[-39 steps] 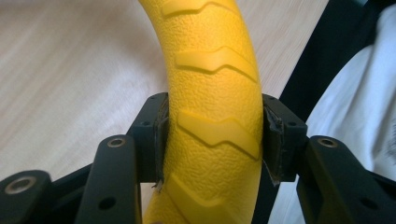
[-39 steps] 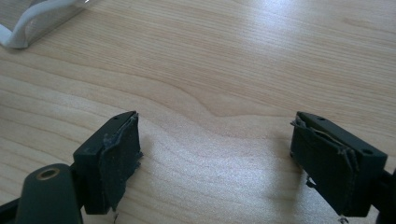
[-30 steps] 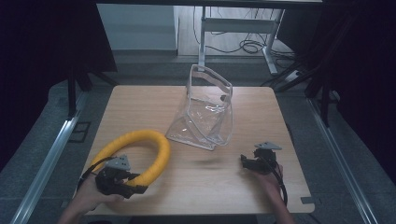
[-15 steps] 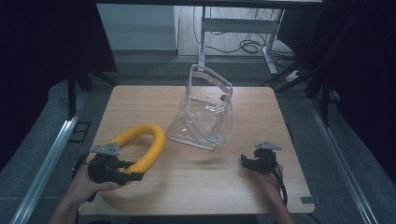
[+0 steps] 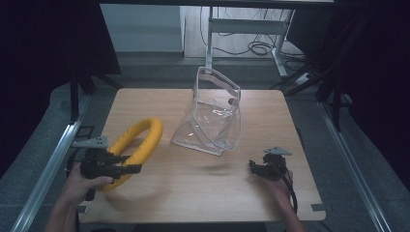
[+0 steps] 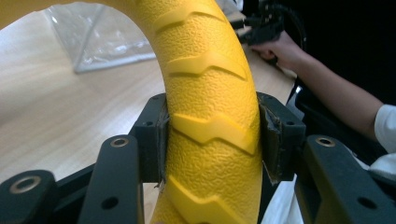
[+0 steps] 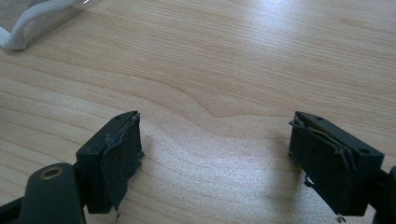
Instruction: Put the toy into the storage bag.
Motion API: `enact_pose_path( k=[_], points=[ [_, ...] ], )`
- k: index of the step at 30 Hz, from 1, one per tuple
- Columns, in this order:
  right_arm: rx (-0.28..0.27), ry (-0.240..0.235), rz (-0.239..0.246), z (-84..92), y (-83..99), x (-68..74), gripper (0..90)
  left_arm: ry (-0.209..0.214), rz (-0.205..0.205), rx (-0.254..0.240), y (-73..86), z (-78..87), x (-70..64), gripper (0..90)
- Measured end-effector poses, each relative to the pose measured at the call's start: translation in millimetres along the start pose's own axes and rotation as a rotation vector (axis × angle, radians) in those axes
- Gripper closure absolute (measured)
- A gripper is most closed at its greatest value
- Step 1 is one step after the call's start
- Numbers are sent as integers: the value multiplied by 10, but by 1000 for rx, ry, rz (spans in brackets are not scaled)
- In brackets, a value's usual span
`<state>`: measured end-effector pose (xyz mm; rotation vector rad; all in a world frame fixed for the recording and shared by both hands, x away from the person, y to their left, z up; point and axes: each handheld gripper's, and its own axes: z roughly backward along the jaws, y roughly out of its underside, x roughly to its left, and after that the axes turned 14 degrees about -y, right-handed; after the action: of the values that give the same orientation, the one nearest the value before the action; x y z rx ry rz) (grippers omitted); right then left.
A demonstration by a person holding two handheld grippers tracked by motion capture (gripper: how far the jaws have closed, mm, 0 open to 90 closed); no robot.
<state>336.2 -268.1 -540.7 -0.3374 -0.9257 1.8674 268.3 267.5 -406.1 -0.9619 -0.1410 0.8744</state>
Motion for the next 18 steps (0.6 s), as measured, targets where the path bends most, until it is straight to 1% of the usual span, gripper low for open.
enact_pose_path(
  k=[2, 3, 4, 8, 13, 14, 15, 16, 18],
  points=[
    [1, 0, 1, 0, 0, -1, 173, -6, 6, -28, -21, 52, 19, 505],
    [0, 0, 1, 0, 0, -1, 173, -10, 11, -59, -40, 105, 34, 506],
    [0, 0, 1, 0, 0, -1, 173, -10, 11, -59, -40, 105, 34, 506],
    [0, 0, 0, 0, 0, 0, 173, -10, 29, -109, -74, 184, 54, 506],
    [0, 0, 0, 0, 0, 0, 173, 29, 67, -177, -92, 202, 88, 505],
    [0, 0, 0, 0, 0, 0, 173, 29, 67, -177, -92, 202, 88, 505],
    [1, 0, 1, 0, 0, -1, 173, 45, 84, -196, -99, 200, 93, 505],
    [0, 0, 0, 0, 0, 0, 173, 52, 86, -200, -101, 200, 97, 505],
    [0, 0, 2, 0, 0, -1, 173, 78, 103, -222, -111, 197, 103, 505]
  ],
)
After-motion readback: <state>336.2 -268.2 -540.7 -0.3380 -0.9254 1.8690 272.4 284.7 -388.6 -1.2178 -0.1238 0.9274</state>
